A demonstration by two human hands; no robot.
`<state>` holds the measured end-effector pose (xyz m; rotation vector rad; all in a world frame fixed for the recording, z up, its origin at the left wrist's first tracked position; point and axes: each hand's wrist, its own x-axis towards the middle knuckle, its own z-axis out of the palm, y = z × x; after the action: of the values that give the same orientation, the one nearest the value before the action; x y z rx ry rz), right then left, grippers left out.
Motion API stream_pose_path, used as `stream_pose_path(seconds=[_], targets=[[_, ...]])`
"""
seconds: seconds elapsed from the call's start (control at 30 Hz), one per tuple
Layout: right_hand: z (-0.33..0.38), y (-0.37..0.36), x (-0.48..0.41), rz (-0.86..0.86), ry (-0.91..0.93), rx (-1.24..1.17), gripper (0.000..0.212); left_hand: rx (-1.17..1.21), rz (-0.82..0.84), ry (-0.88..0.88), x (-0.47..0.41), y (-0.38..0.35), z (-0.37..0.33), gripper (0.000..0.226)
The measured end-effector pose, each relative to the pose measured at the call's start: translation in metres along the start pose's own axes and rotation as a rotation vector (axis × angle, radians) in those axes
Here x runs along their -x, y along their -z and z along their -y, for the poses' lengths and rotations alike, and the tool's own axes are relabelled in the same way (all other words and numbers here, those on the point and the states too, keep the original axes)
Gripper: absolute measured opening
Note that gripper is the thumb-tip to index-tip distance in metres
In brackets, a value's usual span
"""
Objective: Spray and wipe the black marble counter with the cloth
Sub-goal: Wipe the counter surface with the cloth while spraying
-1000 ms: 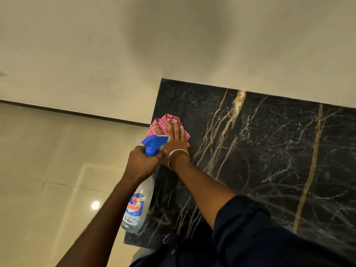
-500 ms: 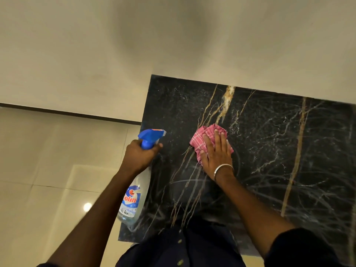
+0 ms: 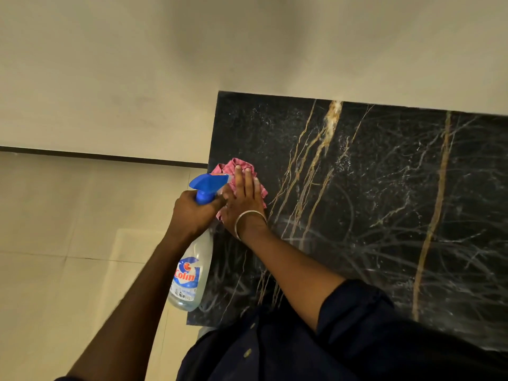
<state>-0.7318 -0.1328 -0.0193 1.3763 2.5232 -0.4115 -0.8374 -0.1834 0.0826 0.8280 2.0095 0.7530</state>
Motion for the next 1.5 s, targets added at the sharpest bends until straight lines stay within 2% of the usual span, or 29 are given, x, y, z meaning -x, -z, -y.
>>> stream_pose_path(seconds=[0.1,0.37,0.53,0.63,0.73,0.87,1.03,1.3,1.4,1.5], targets=[[-0.03,-0.005,0.01,-0.026,0.023,-0.06,0.066,-0.012,0.013,-0.009,0.003,0.001,-0.001,0.022],[-0.139,-0.02,0.071,-0.177,-0.301,-0.117,0.065,-0.019,0.071,-0.002,0.009,-0.018,-0.007,0.027],[-0.125,-0.016,0.071,-0.143,-0.37,-0.086,0.073,-0.026,0.048,0.004,0.02,-0.027,-0.008,0.026],[-0.097,-0.015,0.063,-0.136,-0.29,-0.123,0.076,-0.018,0.031,0.024,0.025,-0.025,-0.004,0.029],[-0.051,-0.011,0.045,-0.036,-0.139,-0.163,0.08,-0.028,-0.012,0.041,0.027,-0.023,0.001,0.031],[0.002,-0.008,0.035,0.005,0.024,-0.035,0.079,-0.026,-0.026,0.022,0.03,-0.017,0.007,0.032],[-0.007,-0.011,0.04,-0.012,0.062,-0.092,0.073,-0.046,0.038,-0.018,0.031,-0.007,0.011,0.03],[-0.113,-0.031,0.106,-0.158,-0.277,-0.101,0.071,-0.061,0.098,-0.119,0.029,0.012,0.017,0.031],[-0.115,-0.033,0.111,-0.182,-0.408,-0.111,0.07,-0.053,0.106,-0.12,0.029,0.014,0.023,0.031],[-0.088,-0.033,0.098,-0.134,-0.48,-0.099,0.07,-0.03,0.115,-0.102,0.03,0.015,0.032,0.033]])
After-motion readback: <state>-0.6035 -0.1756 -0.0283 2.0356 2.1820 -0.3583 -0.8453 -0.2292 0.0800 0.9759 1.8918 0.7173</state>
